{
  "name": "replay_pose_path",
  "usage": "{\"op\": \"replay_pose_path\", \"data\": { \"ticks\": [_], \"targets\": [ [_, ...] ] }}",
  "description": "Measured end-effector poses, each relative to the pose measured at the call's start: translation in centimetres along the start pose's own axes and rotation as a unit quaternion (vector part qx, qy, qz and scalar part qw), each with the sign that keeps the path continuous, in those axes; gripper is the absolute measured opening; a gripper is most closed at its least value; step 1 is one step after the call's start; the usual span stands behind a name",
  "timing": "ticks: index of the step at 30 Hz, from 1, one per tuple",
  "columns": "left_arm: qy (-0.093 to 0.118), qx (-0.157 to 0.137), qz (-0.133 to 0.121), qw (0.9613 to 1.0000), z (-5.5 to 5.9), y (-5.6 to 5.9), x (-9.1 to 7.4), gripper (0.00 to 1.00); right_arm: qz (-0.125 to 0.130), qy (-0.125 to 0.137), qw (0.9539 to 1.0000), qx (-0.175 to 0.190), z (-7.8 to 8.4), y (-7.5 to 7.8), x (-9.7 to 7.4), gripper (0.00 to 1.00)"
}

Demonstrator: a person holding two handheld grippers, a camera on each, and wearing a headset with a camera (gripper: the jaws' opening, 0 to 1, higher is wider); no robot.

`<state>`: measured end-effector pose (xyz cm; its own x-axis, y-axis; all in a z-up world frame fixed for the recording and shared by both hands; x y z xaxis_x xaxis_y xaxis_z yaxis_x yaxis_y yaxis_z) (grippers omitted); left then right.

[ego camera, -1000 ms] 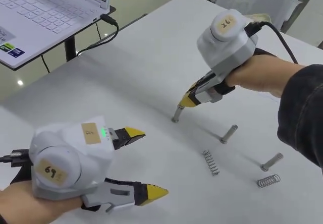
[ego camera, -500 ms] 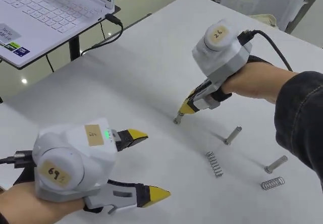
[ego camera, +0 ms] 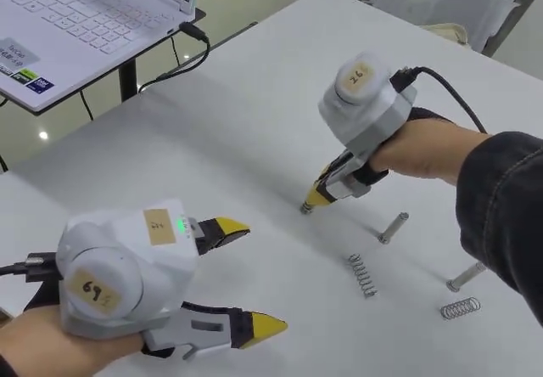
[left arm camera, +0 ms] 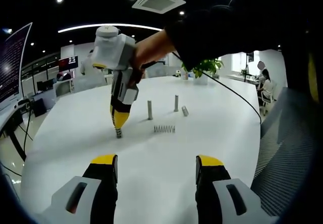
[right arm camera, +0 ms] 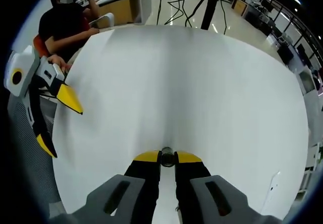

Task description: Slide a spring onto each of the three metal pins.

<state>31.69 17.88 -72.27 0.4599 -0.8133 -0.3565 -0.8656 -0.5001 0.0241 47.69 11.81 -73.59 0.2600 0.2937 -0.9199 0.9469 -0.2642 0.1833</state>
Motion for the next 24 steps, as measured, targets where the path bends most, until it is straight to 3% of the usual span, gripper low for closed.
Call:
{"op": "replay_pose_path", "data": {
  "ticks": [8,24],
  "targets": [
    [0.000,-0.001,0.000,1.0000,0.05,0.00,0.00,0.58,0.004,-0.007,1.0000,0.000,0.32,0.00,0.30,0.08],
    [-0.001,0.000,0.000,1.0000,0.09,0.07,0.00,0.58,0.007,0.005,1.0000,-0.001,0.35,-0.92,-0.25,0.11]
  ]
}}
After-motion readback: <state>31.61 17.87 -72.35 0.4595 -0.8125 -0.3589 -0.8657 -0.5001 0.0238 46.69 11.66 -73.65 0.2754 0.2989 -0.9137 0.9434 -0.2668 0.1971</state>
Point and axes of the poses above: the centre of the closed fingertips' face, and the gripper's own axes: x roughly forward along the fingers, y roughly to its right, z roughly out of its underside, the point moved 4 cm from there along -x, roughly backward along the fingers, and after that the axes turned 9 degrees about z, right-handed, at the moved point
